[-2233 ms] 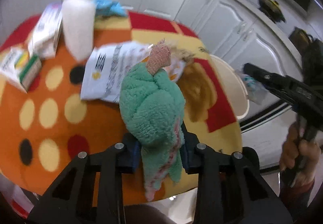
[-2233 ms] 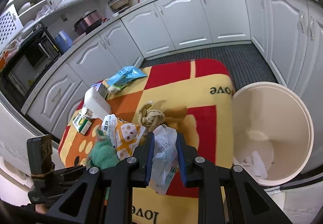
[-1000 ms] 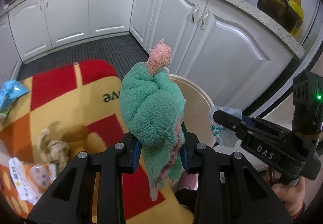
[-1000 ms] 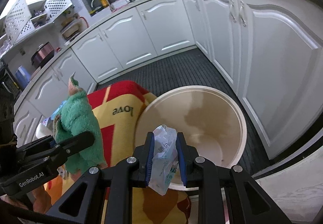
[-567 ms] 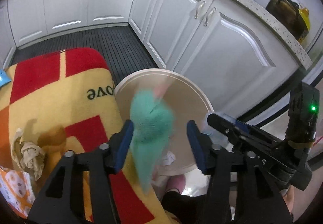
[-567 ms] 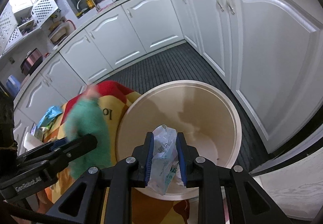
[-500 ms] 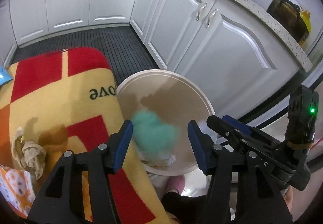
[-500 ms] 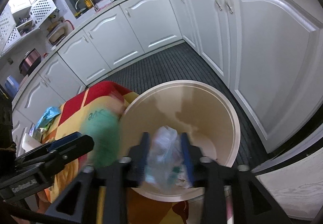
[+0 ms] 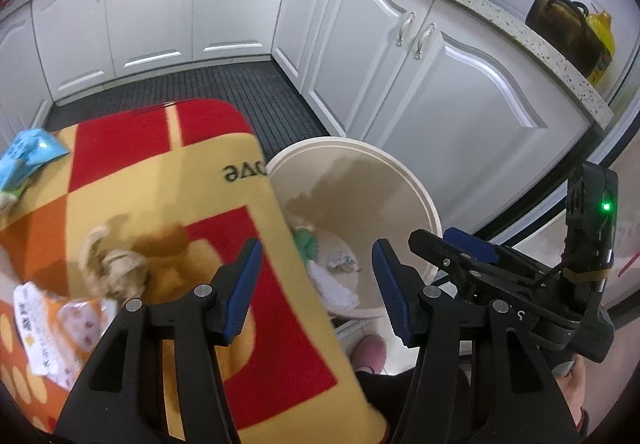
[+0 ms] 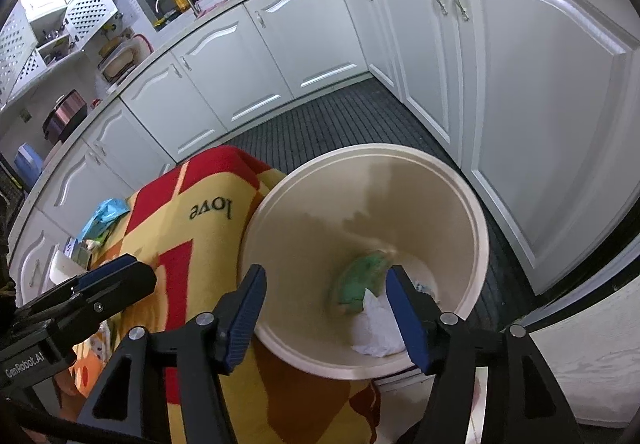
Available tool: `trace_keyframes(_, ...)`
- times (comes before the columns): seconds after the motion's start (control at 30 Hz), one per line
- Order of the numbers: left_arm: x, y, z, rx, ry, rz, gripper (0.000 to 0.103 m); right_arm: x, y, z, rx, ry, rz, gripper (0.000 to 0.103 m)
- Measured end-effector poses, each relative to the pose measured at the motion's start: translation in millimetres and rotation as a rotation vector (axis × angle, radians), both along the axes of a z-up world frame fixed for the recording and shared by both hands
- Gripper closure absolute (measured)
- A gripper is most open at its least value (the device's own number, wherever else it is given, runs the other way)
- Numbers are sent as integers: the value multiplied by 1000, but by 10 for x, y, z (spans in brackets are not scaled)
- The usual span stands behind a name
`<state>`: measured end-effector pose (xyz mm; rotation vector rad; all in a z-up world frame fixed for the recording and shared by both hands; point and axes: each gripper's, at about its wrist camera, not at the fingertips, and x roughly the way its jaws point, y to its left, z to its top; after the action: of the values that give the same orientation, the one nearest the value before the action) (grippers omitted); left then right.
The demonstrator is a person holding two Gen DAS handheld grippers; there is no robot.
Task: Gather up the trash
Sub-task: 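Grasp the white foam block with the left tool while the right tool grasps the crumpled beige tissue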
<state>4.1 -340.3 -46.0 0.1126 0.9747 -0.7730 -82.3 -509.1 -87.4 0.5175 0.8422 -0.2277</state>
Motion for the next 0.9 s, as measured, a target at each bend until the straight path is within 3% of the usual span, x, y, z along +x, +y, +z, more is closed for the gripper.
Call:
trace_keyframes(0.23, 16, 505, 87, 0, -4, 64, 47, 68, 312, 101, -10, -10, 69, 43)
trace_keyframes(0.57, 222, 1542, 215, 1, -6, 246, 47, 347, 943, 159, 8, -15, 216, 39)
trace_keyframes(0.67, 378, 1937, 312, -33, -5, 322, 36, 462, 1131, 175, 16, -22, 259, 38)
trace_keyframes(0.77, 527, 2227, 382, -65, 6, 396, 34, 594, 1311, 177, 26, -23, 301, 38)
trace_keyframes(0.9, 741, 2427, 395, -44, 29, 445, 34, 830, 1517, 130, 79, -19, 345, 38)
